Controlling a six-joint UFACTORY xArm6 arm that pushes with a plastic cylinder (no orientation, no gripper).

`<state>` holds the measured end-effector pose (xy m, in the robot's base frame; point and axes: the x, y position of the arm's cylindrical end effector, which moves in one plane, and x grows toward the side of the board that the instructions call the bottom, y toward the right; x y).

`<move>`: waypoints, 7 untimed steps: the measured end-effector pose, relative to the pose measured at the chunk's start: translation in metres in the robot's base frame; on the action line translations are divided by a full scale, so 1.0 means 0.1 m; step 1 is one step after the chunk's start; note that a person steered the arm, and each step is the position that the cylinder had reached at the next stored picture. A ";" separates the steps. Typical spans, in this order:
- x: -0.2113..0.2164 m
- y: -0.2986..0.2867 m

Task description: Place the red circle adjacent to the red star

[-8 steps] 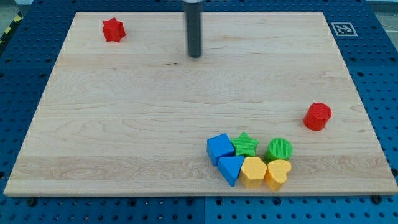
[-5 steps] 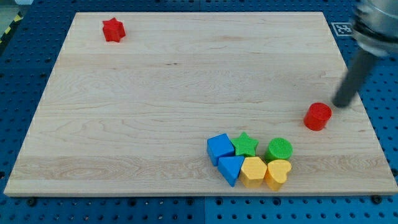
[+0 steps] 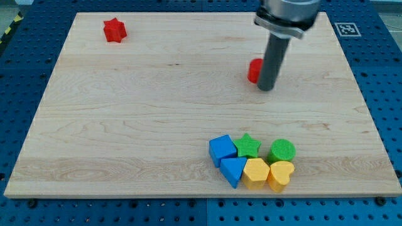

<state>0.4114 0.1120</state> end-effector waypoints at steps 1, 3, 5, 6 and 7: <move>0.28 0.12; 0.12 0.58; -0.60 -0.33; -0.74 -0.49; -0.29 -0.49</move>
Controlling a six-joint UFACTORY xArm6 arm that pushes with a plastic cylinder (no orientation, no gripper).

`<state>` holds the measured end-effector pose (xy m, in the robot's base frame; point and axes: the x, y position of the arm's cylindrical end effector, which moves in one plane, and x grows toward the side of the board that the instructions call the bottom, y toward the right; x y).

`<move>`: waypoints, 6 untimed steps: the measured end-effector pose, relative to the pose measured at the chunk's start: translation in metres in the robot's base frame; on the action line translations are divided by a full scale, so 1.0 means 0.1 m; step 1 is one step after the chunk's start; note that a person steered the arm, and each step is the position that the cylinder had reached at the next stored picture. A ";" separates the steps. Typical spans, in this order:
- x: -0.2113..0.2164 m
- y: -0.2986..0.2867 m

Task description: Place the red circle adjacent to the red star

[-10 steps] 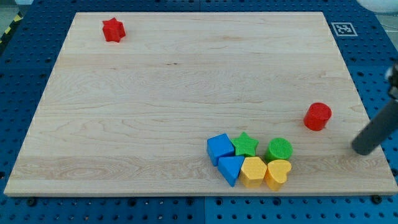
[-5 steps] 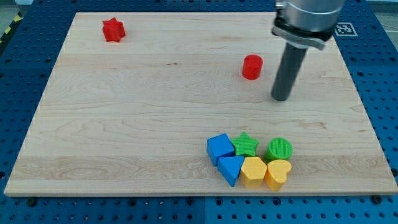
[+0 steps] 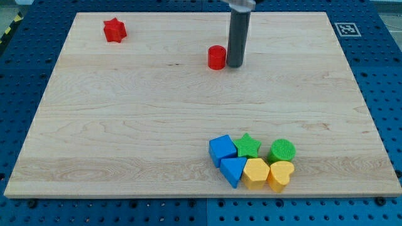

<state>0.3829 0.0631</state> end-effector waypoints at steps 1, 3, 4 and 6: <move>0.29 -0.13; -0.47 -0.63; -0.77 -0.75; -0.35 -0.75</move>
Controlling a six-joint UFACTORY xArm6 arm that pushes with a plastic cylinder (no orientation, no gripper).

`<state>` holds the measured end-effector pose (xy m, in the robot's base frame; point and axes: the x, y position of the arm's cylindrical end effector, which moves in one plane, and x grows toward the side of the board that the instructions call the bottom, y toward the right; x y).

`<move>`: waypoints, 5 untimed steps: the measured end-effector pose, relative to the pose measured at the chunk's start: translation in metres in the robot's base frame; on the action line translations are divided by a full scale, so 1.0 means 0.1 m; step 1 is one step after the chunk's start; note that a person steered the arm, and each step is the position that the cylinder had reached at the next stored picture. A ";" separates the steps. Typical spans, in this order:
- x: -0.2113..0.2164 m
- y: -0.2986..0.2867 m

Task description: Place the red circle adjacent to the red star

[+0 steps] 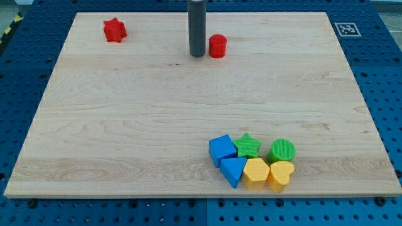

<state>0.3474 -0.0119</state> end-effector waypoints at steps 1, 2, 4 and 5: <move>0.23 0.23; 0.05 0.36; -0.56 0.27; -0.42 0.27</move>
